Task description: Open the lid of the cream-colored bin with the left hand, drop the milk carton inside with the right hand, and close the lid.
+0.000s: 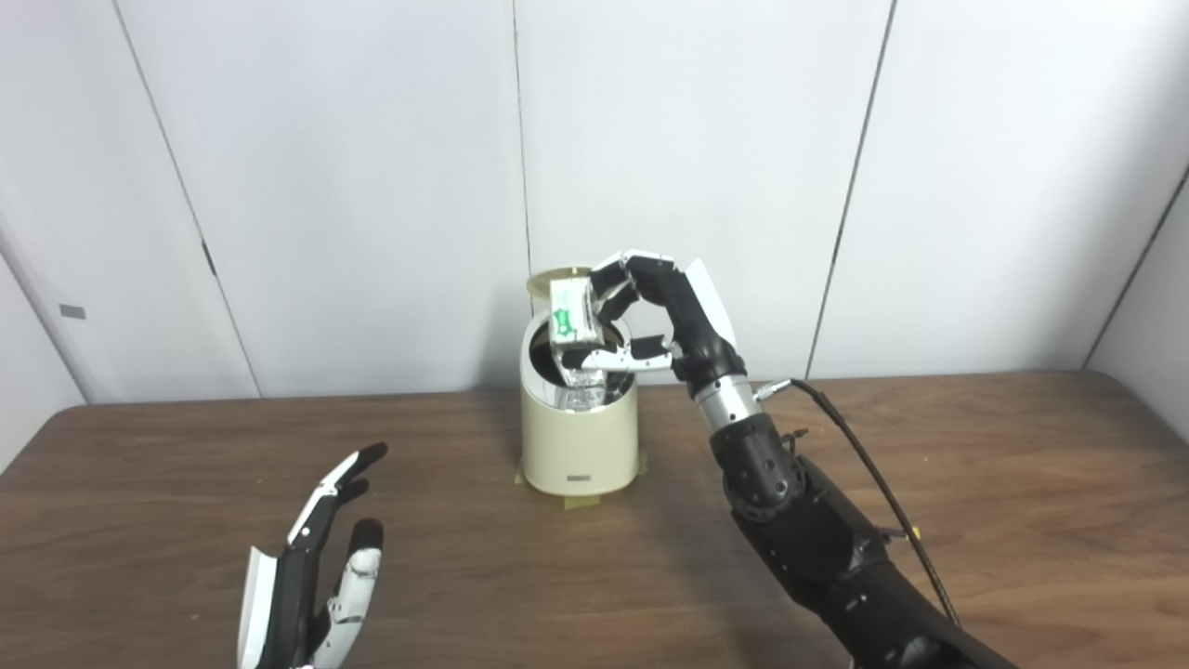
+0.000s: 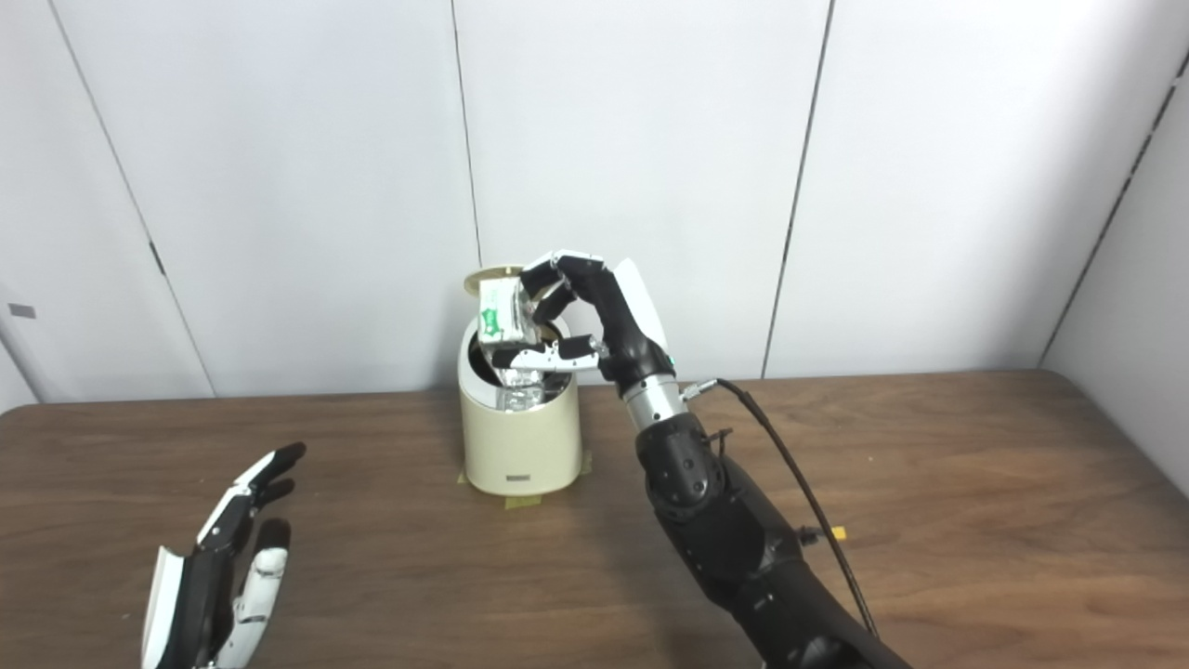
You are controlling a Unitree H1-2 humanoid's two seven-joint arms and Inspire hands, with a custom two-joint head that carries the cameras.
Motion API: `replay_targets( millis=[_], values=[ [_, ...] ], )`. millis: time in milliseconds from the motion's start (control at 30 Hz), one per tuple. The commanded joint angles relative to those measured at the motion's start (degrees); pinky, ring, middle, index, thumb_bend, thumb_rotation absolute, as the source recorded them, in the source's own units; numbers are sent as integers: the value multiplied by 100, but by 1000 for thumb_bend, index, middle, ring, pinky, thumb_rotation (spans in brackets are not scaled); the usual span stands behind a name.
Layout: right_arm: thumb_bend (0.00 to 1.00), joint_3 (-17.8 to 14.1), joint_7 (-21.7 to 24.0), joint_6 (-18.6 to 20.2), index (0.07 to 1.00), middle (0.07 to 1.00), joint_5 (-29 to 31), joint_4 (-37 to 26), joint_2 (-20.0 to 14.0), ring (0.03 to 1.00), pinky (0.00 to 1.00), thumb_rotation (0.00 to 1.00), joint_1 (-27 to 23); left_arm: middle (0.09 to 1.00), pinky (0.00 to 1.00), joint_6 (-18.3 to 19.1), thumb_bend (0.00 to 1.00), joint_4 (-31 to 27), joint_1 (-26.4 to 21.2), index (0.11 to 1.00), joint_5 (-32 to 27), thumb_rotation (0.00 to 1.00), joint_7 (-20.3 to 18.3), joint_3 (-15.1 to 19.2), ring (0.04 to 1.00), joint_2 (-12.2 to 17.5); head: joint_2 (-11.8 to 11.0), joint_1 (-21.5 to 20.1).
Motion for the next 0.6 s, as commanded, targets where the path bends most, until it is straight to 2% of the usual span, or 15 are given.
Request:
replay_targets(
  millis=[0,267,567],
  values=[
    [517,-34,-101,-257,454,498,126,-144,-29,479,455,0,-447,871,823,-89,337,253,379,842,32,831,5,-147,879,-214,1,6],
    [515,64,-60,-257,439,505,143,-247,-55,494,462,0,-415,867,826,-70,342,217,409,836,25,822,-10,-139,882,-250,6,29],
    [514,34,89,-257,434,512,178,-396,-53,496,459,0,-390,858,836,-52,344,174,439,835,141,833,6,-148,881,-271,-34,127]
  ],
)
